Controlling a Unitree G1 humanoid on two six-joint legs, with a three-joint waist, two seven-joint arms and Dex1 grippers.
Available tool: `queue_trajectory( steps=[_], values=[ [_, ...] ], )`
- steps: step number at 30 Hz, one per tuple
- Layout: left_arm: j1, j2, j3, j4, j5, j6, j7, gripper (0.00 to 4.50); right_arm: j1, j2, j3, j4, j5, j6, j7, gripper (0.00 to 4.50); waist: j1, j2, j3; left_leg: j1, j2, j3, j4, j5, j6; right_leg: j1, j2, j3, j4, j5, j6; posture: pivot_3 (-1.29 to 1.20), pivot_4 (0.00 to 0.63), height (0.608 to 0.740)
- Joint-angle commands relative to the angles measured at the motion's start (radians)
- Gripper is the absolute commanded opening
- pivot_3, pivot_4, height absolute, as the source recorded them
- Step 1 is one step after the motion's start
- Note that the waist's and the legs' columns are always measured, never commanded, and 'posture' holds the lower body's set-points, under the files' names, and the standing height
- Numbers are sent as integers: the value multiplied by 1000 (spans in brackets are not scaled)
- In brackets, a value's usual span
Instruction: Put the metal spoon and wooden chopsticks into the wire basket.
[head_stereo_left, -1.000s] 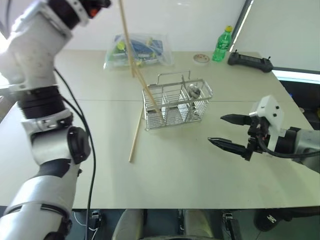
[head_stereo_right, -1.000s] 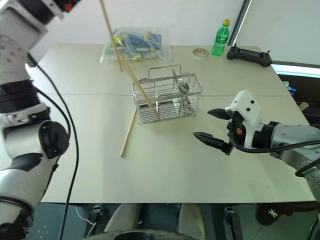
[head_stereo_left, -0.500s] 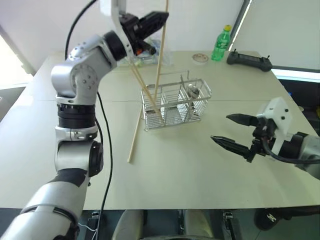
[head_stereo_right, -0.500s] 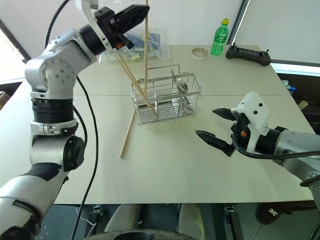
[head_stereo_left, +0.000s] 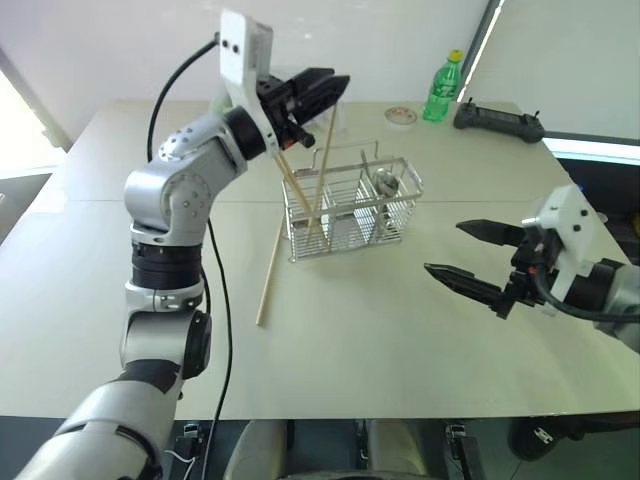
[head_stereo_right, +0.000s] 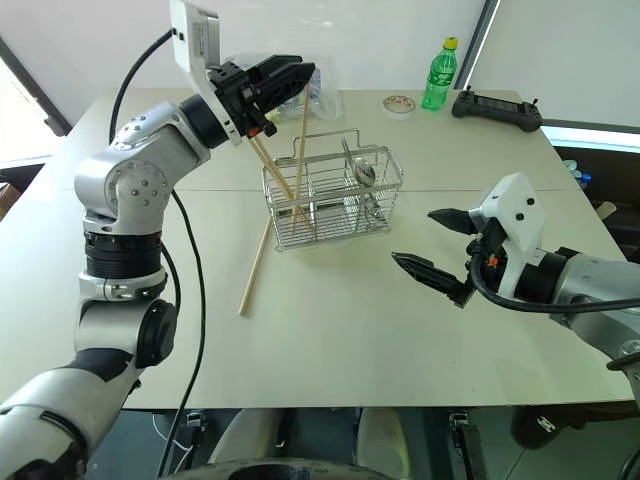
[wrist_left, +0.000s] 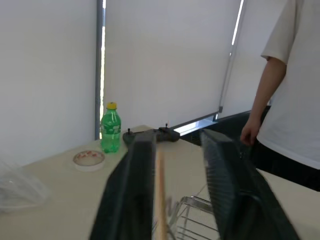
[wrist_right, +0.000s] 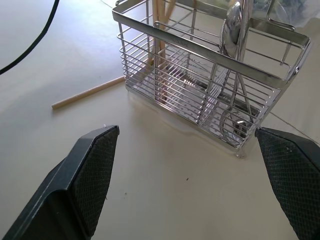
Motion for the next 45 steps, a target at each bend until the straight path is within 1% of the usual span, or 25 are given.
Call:
queue_trajectory(
  steps=[1,2,3,7,10,12,13,14,15,16,17,19,22,25,31,34,36,39,45],
  values=[
    [-25,11,60,-56,-66,44,20,3631,-26,-18,4,10,1,-9,7,4500,0,0,0,0,0,0,0,0,0,0,0,0,0,0,0,0,150,690],
    [-34,18,73,-55,-81,59,25,4195,-32,-18,10,15,-2,-11,10,4500,-1,0,0,0,0,0,0,0,0,0,0,0,0,0,0,0,150,690],
    [-45,27,86,-55,-96,75,30,4389,-37,-19,16,19,-5,-13,12,4500,-1,0,0,0,0,0,0,0,0,0,0,0,0,0,0,0,150,690],
    [-115,74,146,-32,-143,111,50,4389,-54,-14,39,33,-18,-21,17,4500,-1,0,0,0,0,0,0,0,0,0,0,0,0,0,0,0,150,690],
    [-204,135,206,31,-166,128,71,4389,-61,-8,58,37,-30,-28,19,4500,-1,0,0,0,0,0,0,0,0,0,0,0,0,0,0,0,150,690],
    [-250,197,213,82,-156,144,61,4389,-64,-7,64,40,-34,-32,22,4500,-2,0,0,0,0,0,-1,0,0,-1,0,0,0,0,0,0,150,690],
    [-263,263,172,103,-122,166,20,4389,-65,-7,66,41,-35,-34,24,4500,-4,0,0,0,0,0,-1,0,0,-1,0,0,0,0,1,0,150,690],
    [-261,343,93,112,-54,160,-38,4389,-67,-7,68,43,-37,-36,27,4500,-7,1,0,0,0,0,-1,0,0,-1,1,0,0,0,1,0,150,690],
    [-238,428,4,115,43,93,-108,4389,-69,-6,71,45,-41,-38,30,4500,-9,1,0,1,-1,1,-2,0,0,-1,1,0,1,0,0,0,150,690],
    [-220,496,-62,127,109,51,-168,4389,-69,-6,75,48,-45,-40,32,4500,-12,2,0,1,-1,1,-2,0,0,-1,1,0,1,0,0,0,150,690],
    [-213,540,-97,156,142,37,-205,4389,-70,-4,79,50,-49,-42,34,4500,-10,3,0,1,0,2,-3,0,0,-2,1,1,1,0,0,0,150,690],
    [-227,574,-100,248,168,42,-226,4389,-72,0,87,54,-58,-47,38,4500,-3,3,0,1,0,1,-3,0,0,-1,1,1,1,-1,-1,0,150,690],
    [-253,550,-114,389,236,127,-144,4389,-77,15,101,58,-67,-54,31,4500,3,2,1,0,1,-1,-1,0,0,-1,1,-1,1,-2,-3,0,150,690],
    [-256,504,-110,449,267,181,-91,4389,-78,27,110,54,-70,-54,23,4500,3,1,1,0,1,-1,0,0,0,0,-1,-1,0,-1,1,0,150,690],
    [-235,313,-9,561,254,425,102,4389,-73,32,113,45,-63,-45,19,4500,-2,1,1,-1,-1,-1,-2,-1,1,-2,-1,-1,1,-1,2,0,150,690],
    [-220,262,3,579,270,492,152,4389,-73,33,111,44,-61,-42,13,4500,-8,1,1,-1,-1,-1,-2,-1,1,-3,0,-1,1,-1,2,0,150,690],
    [-203,243,-25,586,294,500,167,4389,-72,35,109,41,-59,-41,6,4500,-13,1,1,-1,-1,-1,-3,-1,1,-3,0,0,2,-1,2,0,150,690],
    [-192,226,-64,606,312,485,148,4389,-61,43,106,32,-56,-41,-7,4500,-12,1,1,-1,-1,-1,-2,-1,1,-3,0,0,2,-1,1,0,150,690],
    [-221,174,-97,700,344,422,108,4389,-26,64,95,0,-49,-46,-39,4500,3,1,1,-1,-1,-1,-1,0,0,-2,-1,0,1,-1,1,0,150,690]
  ],
)
